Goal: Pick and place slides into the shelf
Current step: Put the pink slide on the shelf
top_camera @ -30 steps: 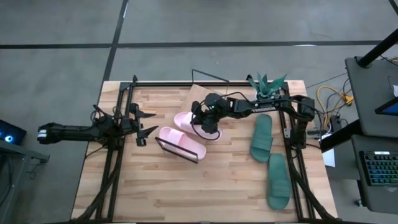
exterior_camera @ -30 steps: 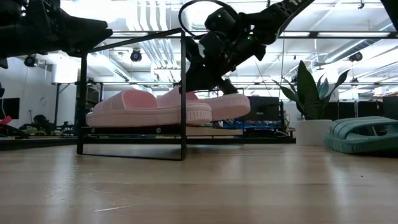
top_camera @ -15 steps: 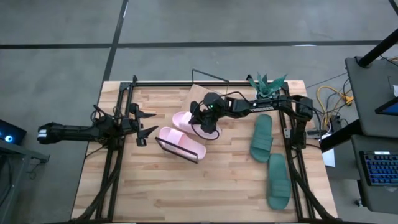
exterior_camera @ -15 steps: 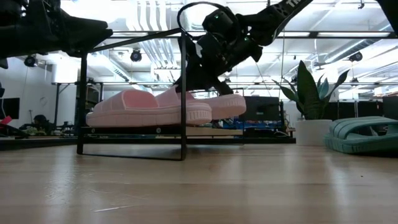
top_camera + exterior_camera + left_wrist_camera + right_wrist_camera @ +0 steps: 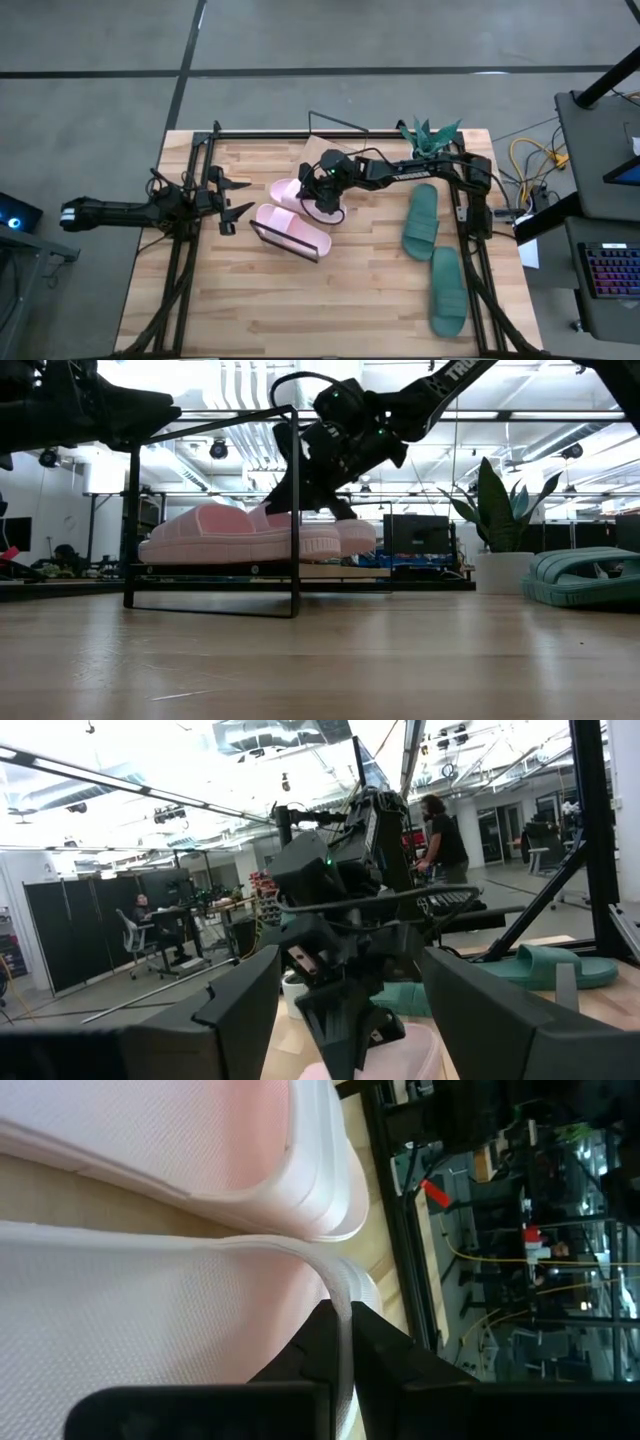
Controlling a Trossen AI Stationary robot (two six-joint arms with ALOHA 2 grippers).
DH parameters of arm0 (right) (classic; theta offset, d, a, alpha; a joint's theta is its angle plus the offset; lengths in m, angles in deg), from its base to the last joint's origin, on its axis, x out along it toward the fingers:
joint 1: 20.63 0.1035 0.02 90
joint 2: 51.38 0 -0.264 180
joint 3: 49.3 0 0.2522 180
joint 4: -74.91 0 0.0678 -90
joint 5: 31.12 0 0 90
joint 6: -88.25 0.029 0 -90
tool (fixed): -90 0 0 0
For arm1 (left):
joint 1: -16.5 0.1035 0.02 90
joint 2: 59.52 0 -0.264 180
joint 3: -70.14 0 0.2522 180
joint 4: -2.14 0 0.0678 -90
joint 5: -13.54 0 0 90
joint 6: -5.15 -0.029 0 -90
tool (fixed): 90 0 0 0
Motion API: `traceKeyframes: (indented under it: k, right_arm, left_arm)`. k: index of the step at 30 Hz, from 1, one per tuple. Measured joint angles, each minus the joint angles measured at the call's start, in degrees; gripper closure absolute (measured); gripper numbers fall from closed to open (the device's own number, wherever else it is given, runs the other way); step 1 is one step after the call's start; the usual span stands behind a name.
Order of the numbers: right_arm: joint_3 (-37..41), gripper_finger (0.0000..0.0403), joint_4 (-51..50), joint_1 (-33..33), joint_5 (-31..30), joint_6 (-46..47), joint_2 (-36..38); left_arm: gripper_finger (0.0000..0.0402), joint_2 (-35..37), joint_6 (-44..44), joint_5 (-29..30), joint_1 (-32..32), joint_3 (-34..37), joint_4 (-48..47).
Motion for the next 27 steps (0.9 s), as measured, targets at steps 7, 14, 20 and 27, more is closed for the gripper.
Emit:
traceKeyframes:
  k: [7, 14, 20, 27]
  right_arm:
    - [-1.3, 0.039, -0.51, 0.12, -1.95, 0.25, -1.3]
    - [-1.52, 0.039, -0.93, 1.1, -1.92, 4.98, -0.8]
    - [-2.0, 0.039, -3.35, 1.75, -2.01, 4.76, -0.8]
    - [-2.0, 0.0356, -3.49, 1.76, -1.97, 7.22, -0.8]
  left_arm:
    - [0.0173, -0.1, -0.01, 0.0, 0.0, 0.0, -0.01]
    - [0.0173, -0.09, -0.02, 0.0, 0.0, 0.0, 0.0]
    - [0.0173, -0.09, 0.0, 0.0, 0.0, 0.0, -0.04]
    - [0.0173, -0.09, 0.0, 0.0, 0.0, 0.0, -0.04]
